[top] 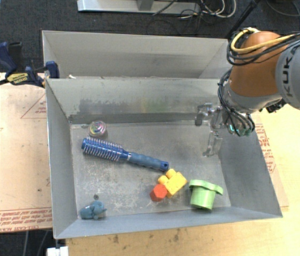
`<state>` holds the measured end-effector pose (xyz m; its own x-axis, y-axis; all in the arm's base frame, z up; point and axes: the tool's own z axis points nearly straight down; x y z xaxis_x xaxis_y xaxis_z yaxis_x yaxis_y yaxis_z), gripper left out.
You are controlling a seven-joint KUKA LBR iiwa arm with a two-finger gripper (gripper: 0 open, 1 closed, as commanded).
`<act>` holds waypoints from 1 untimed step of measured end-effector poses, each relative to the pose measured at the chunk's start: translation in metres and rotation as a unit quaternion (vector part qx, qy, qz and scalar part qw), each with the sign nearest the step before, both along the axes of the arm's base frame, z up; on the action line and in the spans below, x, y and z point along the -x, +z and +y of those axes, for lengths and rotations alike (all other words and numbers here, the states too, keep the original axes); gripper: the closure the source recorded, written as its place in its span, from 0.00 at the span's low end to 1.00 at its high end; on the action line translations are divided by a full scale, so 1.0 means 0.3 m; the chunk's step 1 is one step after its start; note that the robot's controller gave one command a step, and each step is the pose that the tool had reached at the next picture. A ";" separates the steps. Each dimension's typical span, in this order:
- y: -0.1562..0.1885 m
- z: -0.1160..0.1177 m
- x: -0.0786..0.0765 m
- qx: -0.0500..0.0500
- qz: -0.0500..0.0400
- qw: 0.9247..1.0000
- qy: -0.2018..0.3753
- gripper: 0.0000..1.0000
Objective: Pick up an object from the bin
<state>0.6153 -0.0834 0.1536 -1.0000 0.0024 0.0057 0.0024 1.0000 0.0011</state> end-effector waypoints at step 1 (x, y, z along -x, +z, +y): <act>-0.183 0.008 0.200 -0.001 -0.001 0.981 0.195 0.00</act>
Offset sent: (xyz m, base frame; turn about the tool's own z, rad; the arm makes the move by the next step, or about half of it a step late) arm -0.0585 0.0017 -0.0523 -0.3944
